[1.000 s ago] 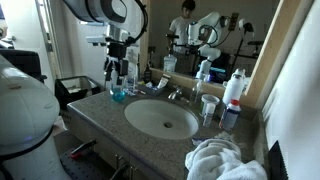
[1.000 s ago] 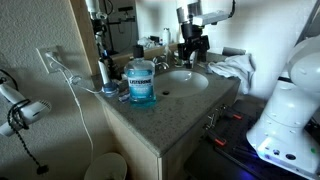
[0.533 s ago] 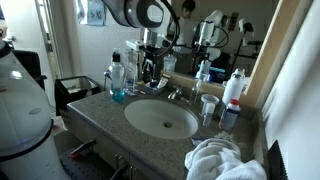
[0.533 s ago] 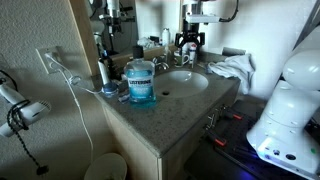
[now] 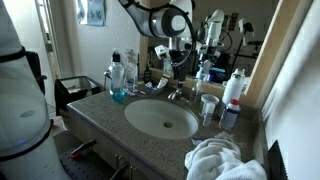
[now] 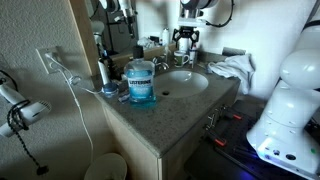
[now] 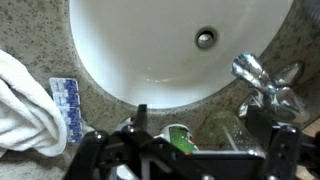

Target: Move the small white bottle to the left of the sink

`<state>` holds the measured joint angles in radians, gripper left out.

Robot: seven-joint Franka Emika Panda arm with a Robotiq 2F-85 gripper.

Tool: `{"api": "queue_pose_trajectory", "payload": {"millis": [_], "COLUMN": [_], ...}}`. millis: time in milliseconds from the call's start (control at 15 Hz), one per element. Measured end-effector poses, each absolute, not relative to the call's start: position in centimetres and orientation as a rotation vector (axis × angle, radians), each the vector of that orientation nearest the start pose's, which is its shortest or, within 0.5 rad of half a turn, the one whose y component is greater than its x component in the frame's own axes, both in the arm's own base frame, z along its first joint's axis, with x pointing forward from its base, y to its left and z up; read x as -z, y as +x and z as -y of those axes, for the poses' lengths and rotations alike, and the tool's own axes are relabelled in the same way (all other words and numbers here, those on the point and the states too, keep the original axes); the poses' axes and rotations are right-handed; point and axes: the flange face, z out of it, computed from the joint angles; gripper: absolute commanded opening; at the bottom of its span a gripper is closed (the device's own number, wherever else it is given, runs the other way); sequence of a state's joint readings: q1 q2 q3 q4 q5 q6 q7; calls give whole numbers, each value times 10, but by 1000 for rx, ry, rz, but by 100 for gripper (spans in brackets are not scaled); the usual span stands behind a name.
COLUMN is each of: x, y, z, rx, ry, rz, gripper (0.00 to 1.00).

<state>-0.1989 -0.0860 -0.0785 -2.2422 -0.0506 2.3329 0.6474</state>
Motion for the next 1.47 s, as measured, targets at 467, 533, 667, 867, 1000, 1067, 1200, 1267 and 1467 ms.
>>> {"api": "queue_pose_trajectory", "payload": {"millis": [467,533,667,867,1000,1067,1200,1267,1467], "x": [-414,-412,-406,-390,-379,-374,-364,-361,-354], "y": [517,518,522,530,536,539,544,546,549], "z": [228,237,250,262,267,269,275,278,287], "rx": [345,345,338,311,294,285,270,266,264], "ry": [-2696,-2680,-2655,-2635,-2628,-2624,-2612,-2603,-2587], "rz": [-1736,-1767,-1824,-1872,-1888,-1895,-1914,-1924,-1950], "gripper": [100,100,100,100,100,100,100,100,100]}}
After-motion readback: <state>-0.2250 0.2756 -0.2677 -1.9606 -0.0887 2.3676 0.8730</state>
